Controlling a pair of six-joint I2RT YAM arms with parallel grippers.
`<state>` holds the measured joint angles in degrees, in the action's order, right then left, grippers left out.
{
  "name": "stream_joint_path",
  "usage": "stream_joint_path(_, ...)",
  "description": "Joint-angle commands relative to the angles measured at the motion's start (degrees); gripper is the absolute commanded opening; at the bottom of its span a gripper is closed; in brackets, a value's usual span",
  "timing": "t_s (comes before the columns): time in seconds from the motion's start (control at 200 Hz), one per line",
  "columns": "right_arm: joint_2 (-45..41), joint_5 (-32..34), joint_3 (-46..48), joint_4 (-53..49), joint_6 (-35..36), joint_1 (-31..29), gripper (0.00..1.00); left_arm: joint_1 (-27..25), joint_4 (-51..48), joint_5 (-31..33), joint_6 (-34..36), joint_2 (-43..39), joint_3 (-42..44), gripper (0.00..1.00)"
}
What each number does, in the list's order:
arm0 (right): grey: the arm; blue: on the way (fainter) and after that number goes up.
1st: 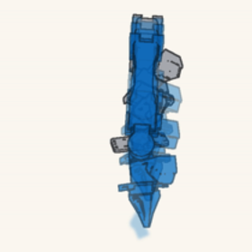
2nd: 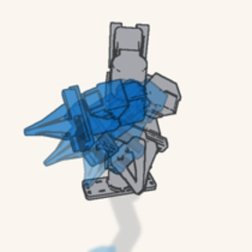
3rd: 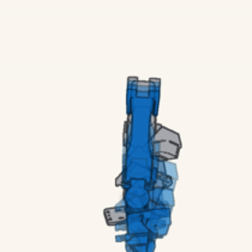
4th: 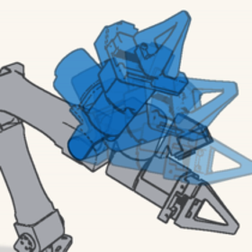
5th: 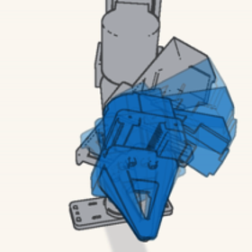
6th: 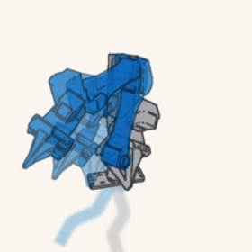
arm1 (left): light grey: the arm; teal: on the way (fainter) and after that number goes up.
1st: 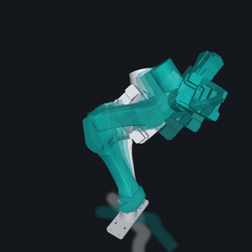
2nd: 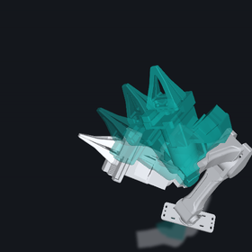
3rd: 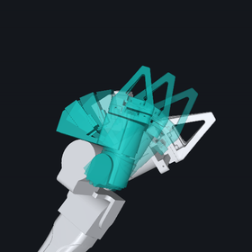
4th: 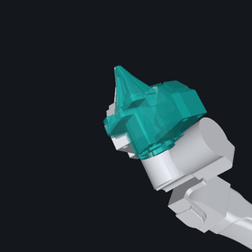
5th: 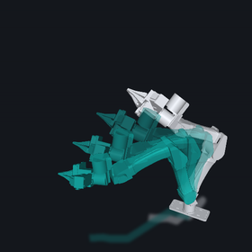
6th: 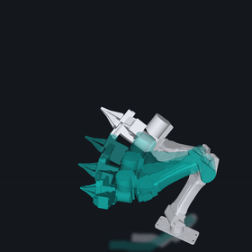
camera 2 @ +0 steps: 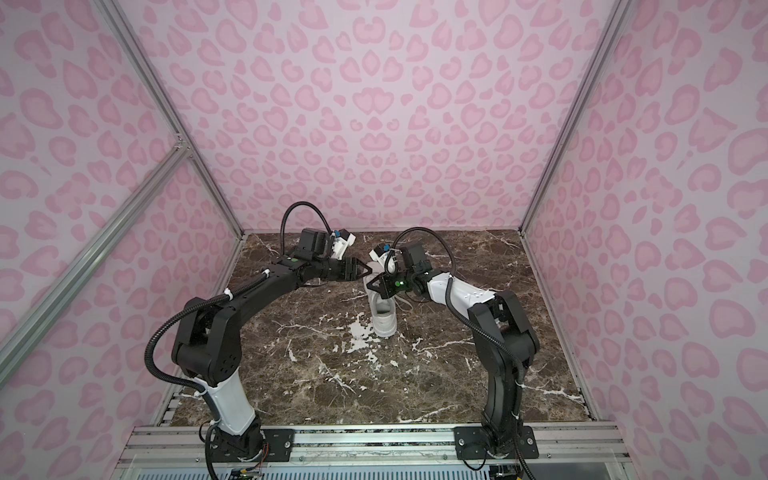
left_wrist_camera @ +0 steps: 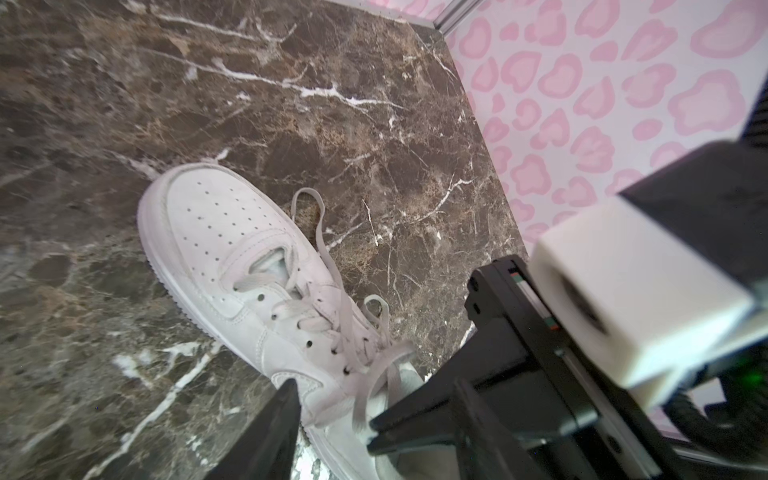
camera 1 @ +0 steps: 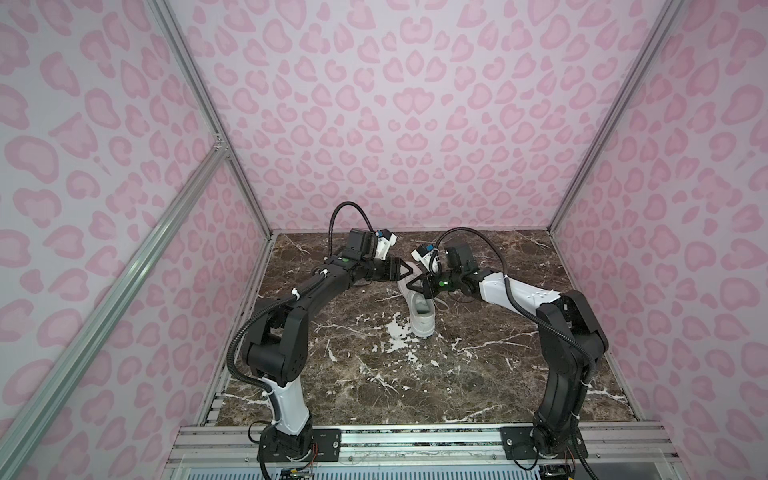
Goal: Tie the shoes
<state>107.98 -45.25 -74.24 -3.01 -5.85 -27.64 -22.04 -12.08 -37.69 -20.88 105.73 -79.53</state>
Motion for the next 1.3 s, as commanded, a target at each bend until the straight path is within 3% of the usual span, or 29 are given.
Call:
stream_joint_path(0.0, 0.0, -0.2, 0.1, 0.5, 0.1, -0.1, 0.03, -0.7, 3.4, -1.0, -0.9, 1.5, -0.1, 0.56)
stream_joint_path(0.24, 0.3, -0.5, -0.6, 0.2, 0.5, -0.1, 0.03, -1.5, 3.3, -1.0, -1.0, 3.4, 0.1, 0.38)
stream_joint_path(0.4, 0.2, -0.5, -0.9, -0.6, 0.9, 0.1, 0.03, -1.4, 2.7, -0.3, -0.6, 3.3, -0.2, 0.04)
stream_joint_path(0.455, -0.2, -0.4, -0.5, -0.6, 0.8, 0.4, 0.07, -1.3, 2.2, 0.2, -0.1, 2.9, -0.1, 0.03)
stream_joint_path(0.57, -1.8, -0.5, 0.7, -0.4, -0.1, 1.8, 0.26, -0.7, 1.8, 1.3, 0.5, 1.4, 0.2, 0.04)
stream_joint_path(0.7, -4.0, 0.6, 2.4, -2.3, 1.2, 3.7, 0.29, -0.3, 0.4, 1.8, 1.3, 0.9, -0.5, 0.04)
stream_joint_path(0.895, -4.0, 4.8, 1.6, -8.7, 8.9, 4.7, 0.33, -0.2, -1.3, 1.5, 2.1, 1.8, -2.1, 0.03)
stream_joint_path(1.295, 1.9, 0.8, -5.3, -15.2, 14.5, 4.3, 0.33, -0.2, -7.0, 1.9, 5.5, 2.6, -5.3, 0.03)
